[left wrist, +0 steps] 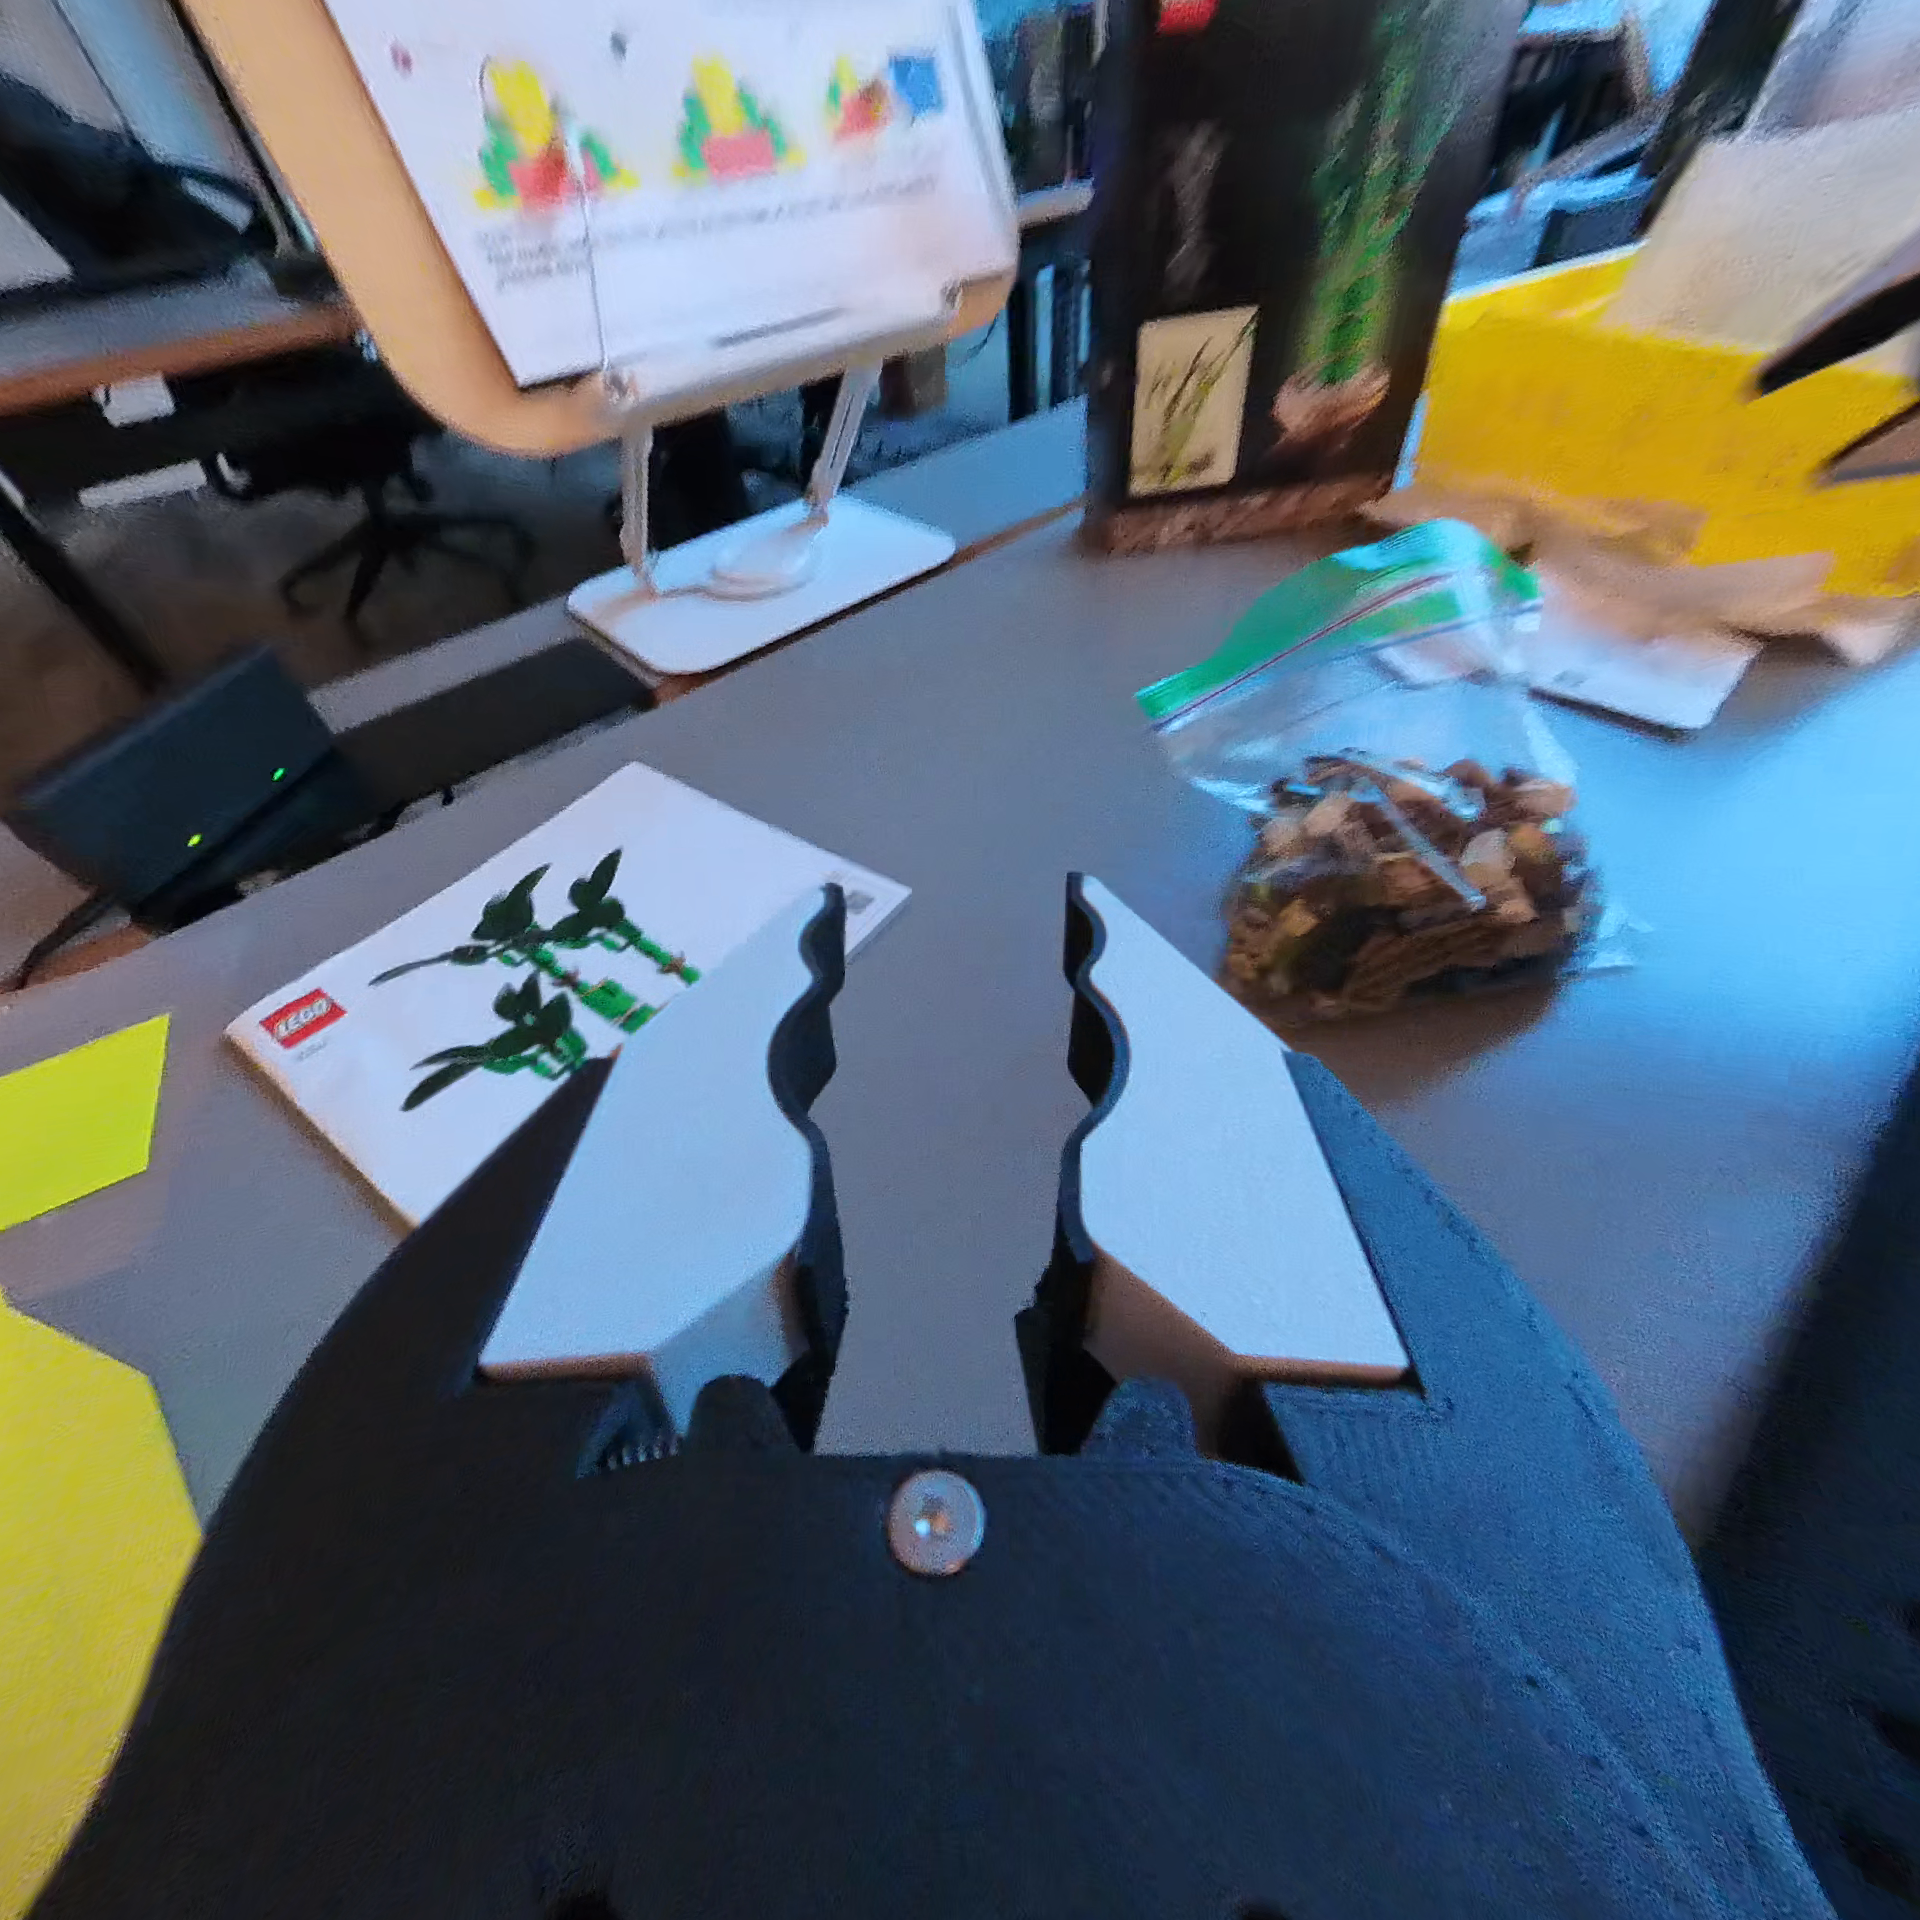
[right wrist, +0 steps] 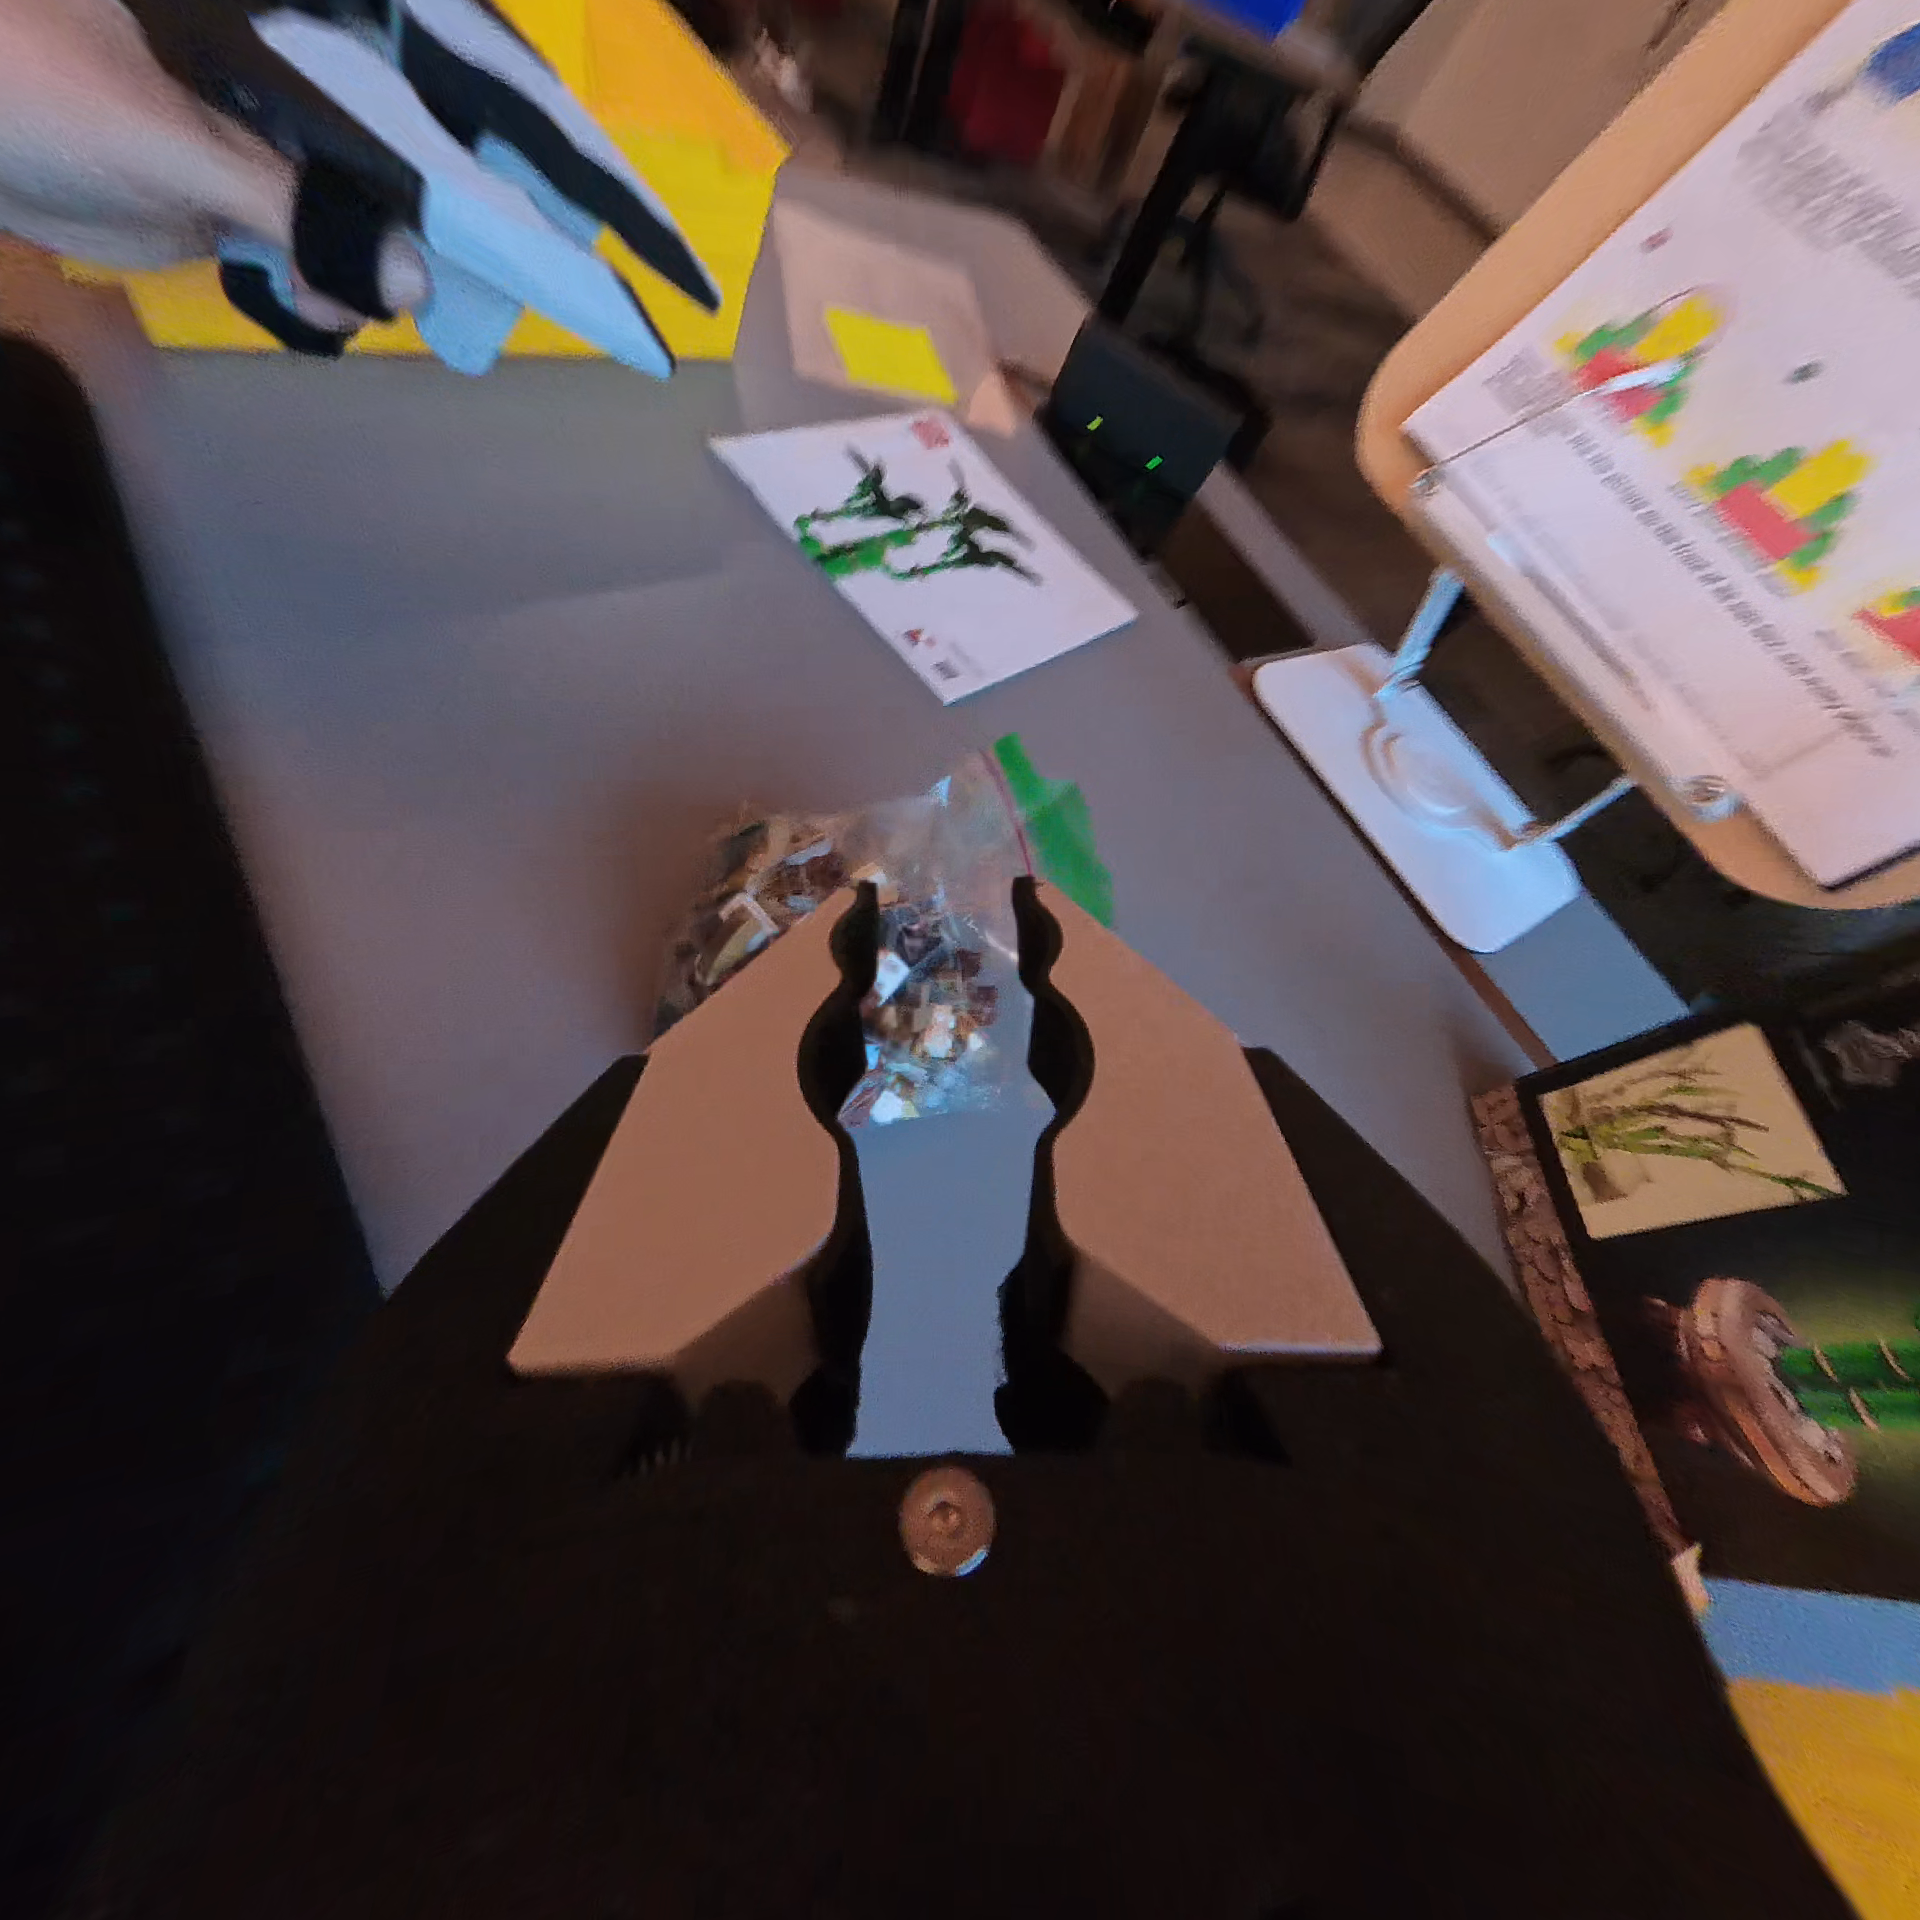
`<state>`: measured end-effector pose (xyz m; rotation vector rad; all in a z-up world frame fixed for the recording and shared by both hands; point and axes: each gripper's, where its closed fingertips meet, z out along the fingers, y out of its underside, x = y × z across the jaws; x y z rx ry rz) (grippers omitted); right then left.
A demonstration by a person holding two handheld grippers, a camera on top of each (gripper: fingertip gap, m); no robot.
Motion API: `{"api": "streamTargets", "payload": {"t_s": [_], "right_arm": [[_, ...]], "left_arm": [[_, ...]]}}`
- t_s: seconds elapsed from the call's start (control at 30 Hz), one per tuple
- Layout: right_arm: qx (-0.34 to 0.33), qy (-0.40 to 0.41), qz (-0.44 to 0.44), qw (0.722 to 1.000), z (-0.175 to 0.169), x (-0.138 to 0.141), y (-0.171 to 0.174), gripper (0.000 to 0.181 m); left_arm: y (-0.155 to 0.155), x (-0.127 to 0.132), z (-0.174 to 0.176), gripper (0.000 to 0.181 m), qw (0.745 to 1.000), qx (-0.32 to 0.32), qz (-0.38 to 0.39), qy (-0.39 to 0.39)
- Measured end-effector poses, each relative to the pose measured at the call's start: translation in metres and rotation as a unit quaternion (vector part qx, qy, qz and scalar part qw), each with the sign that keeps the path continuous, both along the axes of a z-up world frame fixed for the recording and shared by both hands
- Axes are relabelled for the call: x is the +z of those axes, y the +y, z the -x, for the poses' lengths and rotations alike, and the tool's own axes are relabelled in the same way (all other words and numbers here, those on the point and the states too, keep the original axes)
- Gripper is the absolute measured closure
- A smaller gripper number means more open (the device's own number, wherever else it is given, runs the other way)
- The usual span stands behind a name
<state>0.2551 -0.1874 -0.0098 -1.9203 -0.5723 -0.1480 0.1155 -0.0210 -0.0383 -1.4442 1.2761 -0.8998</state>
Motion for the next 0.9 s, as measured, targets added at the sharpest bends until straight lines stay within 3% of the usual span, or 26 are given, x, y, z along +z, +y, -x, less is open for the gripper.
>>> {"api": "streamTargets", "payload": {"t_s": [0.1,0.27,0.4,0.5,0.67,0.83,0.9], "right_arm": [[-0.049,0.010,-0.048,0.998,-0.021,-0.001,-0.013,0.155],[-0.081,0.106,-0.053,0.990,-0.038,-0.032,-0.012,0.153],[-0.085,0.115,-0.099,0.985,-0.037,-0.036,-0.004,0.154],[-0.081,0.105,-0.077,0.988,-0.034,-0.049,-0.004,0.153],[-0.058,0.127,-0.061,0.988,-0.023,-0.059,-0.005,0.154],[-0.049,0.129,-0.061,0.989,-0.020,-0.058,-0.006,0.154],[-0.046,0.135,-0.060,0.988,-0.019,-0.058,-0.006,0.154]], "left_arm": [[0.024,-0.012,-0.019,0.130,0.999,0.014,-0.014,0.029],[0.056,-0.053,-0.047,0.117,0.991,0.040,0.002,0.128],[0.079,-0.069,-0.071,0.103,0.988,0.092,0.042,0.115],[0.080,-0.084,-0.093,0.084,0.987,0.073,0.019,0.143],[0.077,-0.103,-0.107,0.096,0.978,0.011,-0.028,0.208],[0.082,-0.121,-0.103,0.102,0.974,-0.020,-0.001,0.226],[0.090,-0.122,-0.101,0.114,0.976,-0.010,0.007,0.219]]}}
